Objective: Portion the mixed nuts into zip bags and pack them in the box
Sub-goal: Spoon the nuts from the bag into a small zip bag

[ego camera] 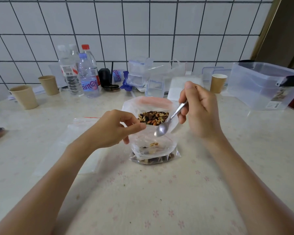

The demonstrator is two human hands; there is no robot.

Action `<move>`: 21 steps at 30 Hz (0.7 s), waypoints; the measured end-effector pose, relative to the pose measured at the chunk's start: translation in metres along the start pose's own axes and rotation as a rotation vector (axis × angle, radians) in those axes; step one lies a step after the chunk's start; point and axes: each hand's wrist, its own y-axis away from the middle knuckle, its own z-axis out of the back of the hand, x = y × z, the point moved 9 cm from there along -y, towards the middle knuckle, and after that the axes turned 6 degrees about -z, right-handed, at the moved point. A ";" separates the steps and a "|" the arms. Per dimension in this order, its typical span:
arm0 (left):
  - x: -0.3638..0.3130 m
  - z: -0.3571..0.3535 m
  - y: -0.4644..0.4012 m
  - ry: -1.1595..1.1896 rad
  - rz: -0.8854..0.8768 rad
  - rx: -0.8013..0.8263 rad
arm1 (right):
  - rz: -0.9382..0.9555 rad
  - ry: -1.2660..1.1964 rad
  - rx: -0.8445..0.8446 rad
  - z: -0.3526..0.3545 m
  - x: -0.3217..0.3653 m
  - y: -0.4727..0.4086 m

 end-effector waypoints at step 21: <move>0.054 -0.004 -0.010 -0.152 0.196 -0.243 | -0.323 0.239 0.103 -0.028 -0.072 0.006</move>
